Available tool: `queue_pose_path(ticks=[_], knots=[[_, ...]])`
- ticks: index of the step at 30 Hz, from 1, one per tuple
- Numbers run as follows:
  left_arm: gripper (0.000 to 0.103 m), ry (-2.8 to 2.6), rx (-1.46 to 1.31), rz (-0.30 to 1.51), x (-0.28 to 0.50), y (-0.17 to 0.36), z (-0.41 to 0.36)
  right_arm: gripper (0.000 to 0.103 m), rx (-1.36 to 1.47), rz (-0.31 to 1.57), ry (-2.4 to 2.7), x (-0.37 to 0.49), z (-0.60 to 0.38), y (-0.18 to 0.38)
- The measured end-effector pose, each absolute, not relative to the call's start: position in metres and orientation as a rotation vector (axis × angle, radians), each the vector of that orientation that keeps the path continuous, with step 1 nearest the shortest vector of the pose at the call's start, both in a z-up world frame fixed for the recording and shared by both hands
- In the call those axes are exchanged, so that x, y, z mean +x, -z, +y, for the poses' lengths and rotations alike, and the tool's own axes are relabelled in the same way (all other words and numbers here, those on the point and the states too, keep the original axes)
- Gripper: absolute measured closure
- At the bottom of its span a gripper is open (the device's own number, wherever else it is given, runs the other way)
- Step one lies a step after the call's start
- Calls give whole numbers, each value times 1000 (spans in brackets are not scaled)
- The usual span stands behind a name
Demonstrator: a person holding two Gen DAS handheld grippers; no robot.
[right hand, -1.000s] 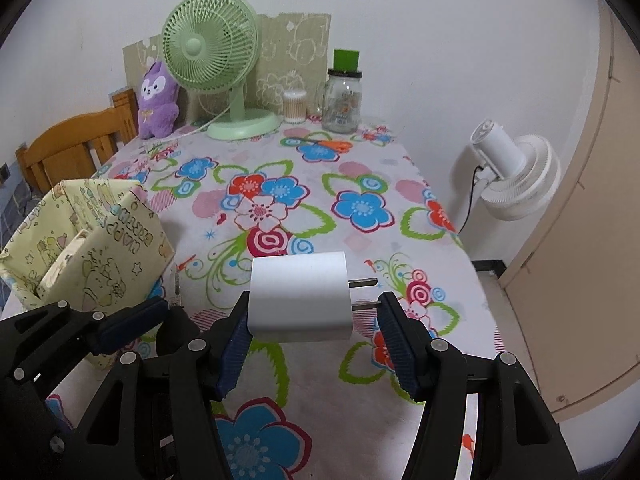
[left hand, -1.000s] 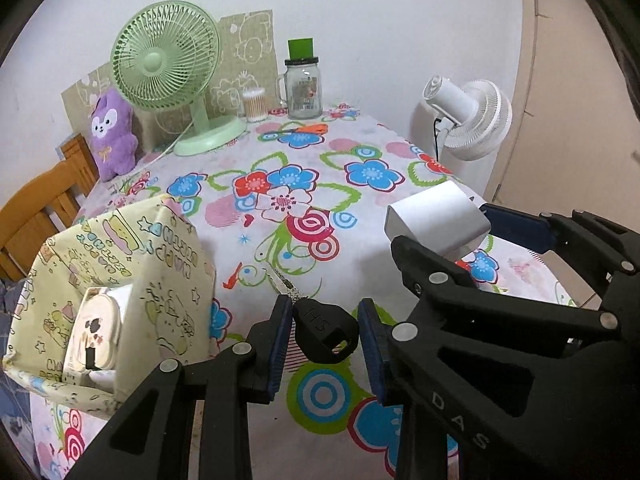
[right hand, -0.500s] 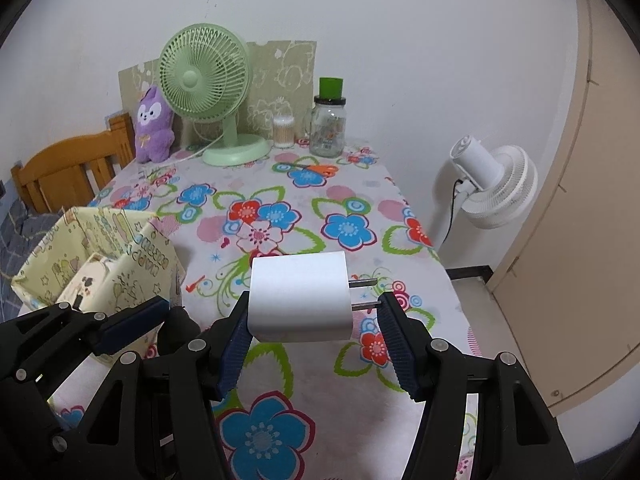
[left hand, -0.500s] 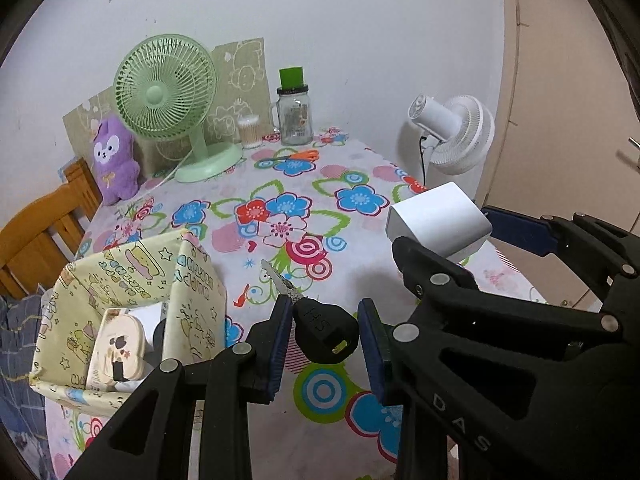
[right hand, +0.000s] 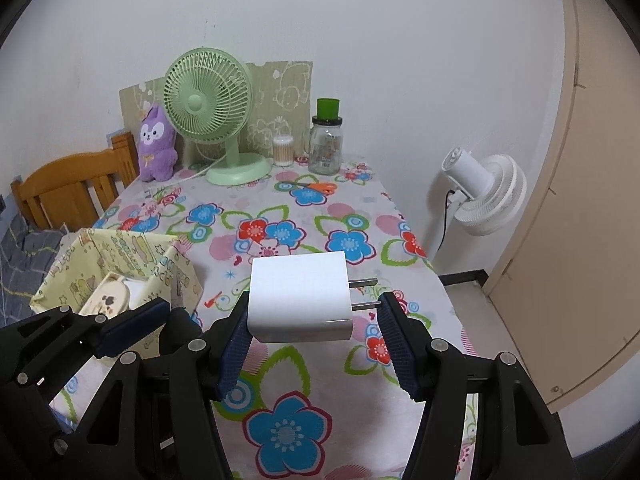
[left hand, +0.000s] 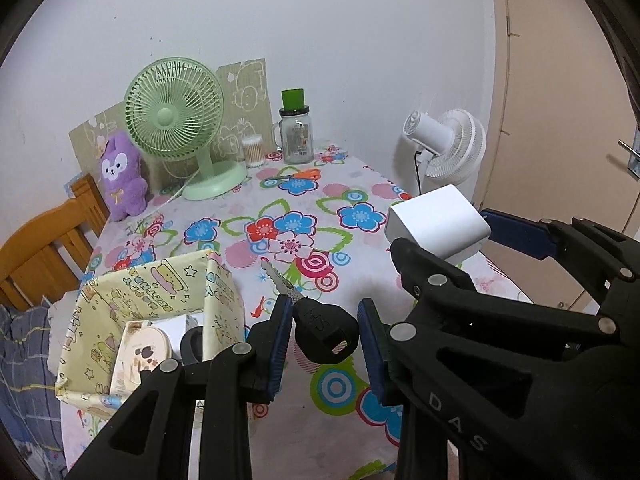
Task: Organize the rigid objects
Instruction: 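Lift the black key with the left tool while the right tool lifts the white charger, then carry the black key over the fabric box while the right tool carries the charger there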
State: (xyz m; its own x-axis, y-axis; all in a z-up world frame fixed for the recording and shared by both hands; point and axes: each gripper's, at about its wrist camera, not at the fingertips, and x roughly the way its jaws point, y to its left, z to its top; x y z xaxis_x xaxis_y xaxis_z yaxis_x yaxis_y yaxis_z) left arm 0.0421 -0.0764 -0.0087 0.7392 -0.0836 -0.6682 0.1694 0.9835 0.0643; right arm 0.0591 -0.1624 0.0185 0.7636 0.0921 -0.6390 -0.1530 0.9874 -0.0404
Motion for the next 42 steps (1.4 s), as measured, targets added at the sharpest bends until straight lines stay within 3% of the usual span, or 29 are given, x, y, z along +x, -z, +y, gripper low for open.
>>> queue_pose_path(ticks=[15, 42], knots=[[69, 133, 110, 713, 46, -3, -43, 39, -101, 680, -136, 63, -128, -35], [69, 82, 53, 776, 68, 15, 34, 39, -99, 746, -209, 92, -46, -15]])
